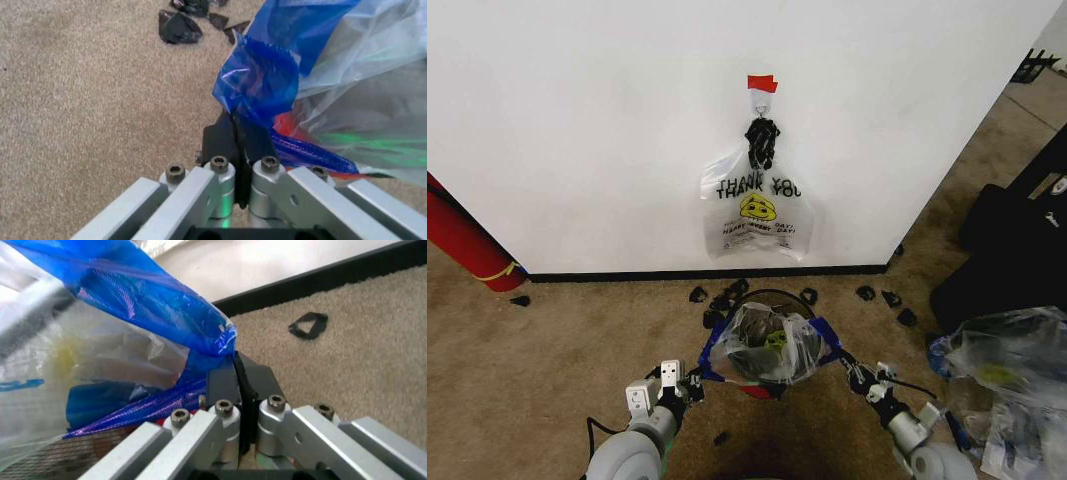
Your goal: Pick up the garbage bag from the wall and place it over the trash bin.
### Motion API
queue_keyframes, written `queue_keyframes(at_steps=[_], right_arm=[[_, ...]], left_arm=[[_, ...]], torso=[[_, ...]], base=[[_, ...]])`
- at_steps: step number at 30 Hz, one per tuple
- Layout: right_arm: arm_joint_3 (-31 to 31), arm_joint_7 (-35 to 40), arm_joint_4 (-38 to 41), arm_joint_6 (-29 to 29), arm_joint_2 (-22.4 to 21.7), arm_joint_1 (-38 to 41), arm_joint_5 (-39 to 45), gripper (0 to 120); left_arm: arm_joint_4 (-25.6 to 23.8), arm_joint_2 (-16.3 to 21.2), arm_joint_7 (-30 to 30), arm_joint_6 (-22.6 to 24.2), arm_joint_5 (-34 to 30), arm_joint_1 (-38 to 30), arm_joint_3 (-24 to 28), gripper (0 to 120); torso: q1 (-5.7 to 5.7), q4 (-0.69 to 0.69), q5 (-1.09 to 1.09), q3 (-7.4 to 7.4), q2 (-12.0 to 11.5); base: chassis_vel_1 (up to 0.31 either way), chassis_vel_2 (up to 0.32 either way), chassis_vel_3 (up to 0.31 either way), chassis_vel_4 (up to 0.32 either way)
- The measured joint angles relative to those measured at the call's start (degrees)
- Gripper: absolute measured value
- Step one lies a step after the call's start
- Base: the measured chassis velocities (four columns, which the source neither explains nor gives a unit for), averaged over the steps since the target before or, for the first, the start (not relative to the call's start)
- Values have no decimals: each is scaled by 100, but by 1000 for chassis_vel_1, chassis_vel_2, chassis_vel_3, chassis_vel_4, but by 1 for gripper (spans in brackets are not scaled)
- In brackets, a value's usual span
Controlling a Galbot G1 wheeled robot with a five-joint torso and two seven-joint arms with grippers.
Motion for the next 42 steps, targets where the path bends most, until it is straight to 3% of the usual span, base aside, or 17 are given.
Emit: queue_keyframes(at_steps=[11, 21, 27, 30, 32, 36, 37, 42], right_arm=[[-140, 71, -396, 46, -73, 453, -376, 0], [-85, 65, -262, 320, -63, 291, -441, 0], [223, -222, -28, 965, -70, -169, -850, 22], [272, -236, 4, 1102, -81, -243, -904, 28], [358, -289, 16, 1382, -87, -343, -982, 41], [495, -293, 137, 1788, -74, -573, -1019, 56], [495, -293, 137, 1788, -74, -573, -1019, 56], [639, 77, 452, 2209, -3, -937, -973, 73]], left_arm=[[338, -71, 79, -67, 234, -245, 199, 0], [94, -69, 120, -118, 574, 31, 142, 3], [-408, -188, 69, -21, 658, 507, -176, 30], [-497, -188, 60, -21, 712, 612, -216, 35], [-664, -188, 48, -55, 877, 864, -311, 45], [-1034, -216, 45, -260, 1320, 1471, -482, 63], [-1034, -216, 45, -260, 1320, 1471, -482, 63], [-1233, -316, 111, -838, 2041, 1992, -537, 81]], torso=[[0, 0, 0, 0, 0], [-1, 0, -1, 0, 0], [-1, -1, 0, -1, 0], [-1, -1, 0, -1, 0], [-1, 0, -1, -1, 0], [-1, 1, 0, -1, 0], [-1, 1, 0, -1, 0], [-1, 0, -1, -1, 0]], base=[[0, 0, 0, 0], [0, 0, 0, 0], [0, 0, 0, 0], [0, 0, 0, 0], [0, 0, 0, 0], [0, 0, 0, 0], [0, 0, 0, 0], [0, 0, 0, 0]])
